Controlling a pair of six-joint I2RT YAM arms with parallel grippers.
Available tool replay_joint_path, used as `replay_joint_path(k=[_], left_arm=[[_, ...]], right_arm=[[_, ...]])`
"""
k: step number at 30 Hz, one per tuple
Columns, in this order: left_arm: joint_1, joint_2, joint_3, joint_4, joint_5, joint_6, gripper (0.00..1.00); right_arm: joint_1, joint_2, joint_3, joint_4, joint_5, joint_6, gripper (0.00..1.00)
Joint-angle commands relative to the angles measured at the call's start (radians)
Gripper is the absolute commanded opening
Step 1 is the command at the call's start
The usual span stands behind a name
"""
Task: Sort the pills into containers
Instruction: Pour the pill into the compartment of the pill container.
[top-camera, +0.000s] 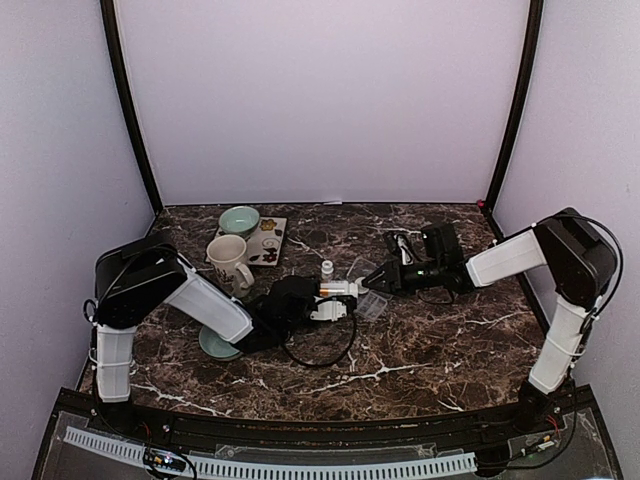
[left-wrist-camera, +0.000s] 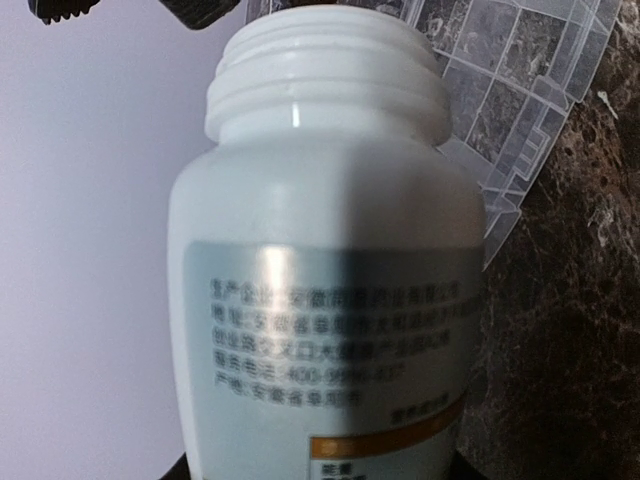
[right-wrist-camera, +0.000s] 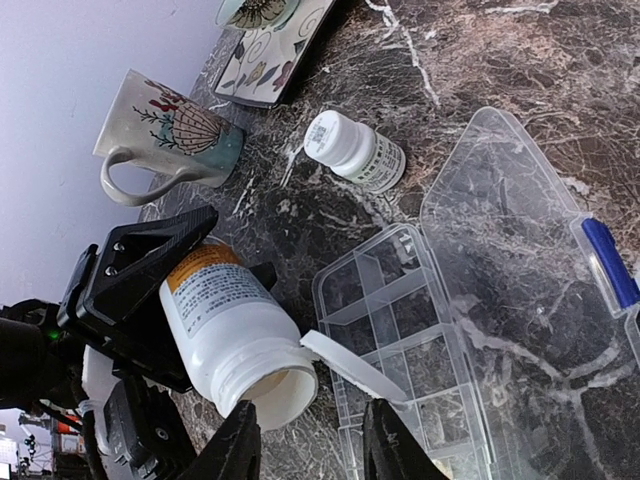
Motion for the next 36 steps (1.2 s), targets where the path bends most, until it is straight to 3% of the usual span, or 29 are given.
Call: replay_joint_path(k=[1, 21, 36], left_arm=[[-0.005, 0.007, 0.018, 0.054, -0.02, 0.015, 0.0], [-0.008, 0.056, 0.024, 0.134, -0.053, 0.091, 0.0], [-0.008, 0.058, 0.005, 0.24, -0.078, 0.132, 0.0]], right_arm=[[-0.01, 0.028, 0.027, 0.055, -0.007, 0.007, 0.37], [-0.023, 0.086, 0.045, 0.081, -0.022, 0.016, 0.36], [-0.023, 0.031, 0.024, 0.03, 0.031, -0.024, 0.36]])
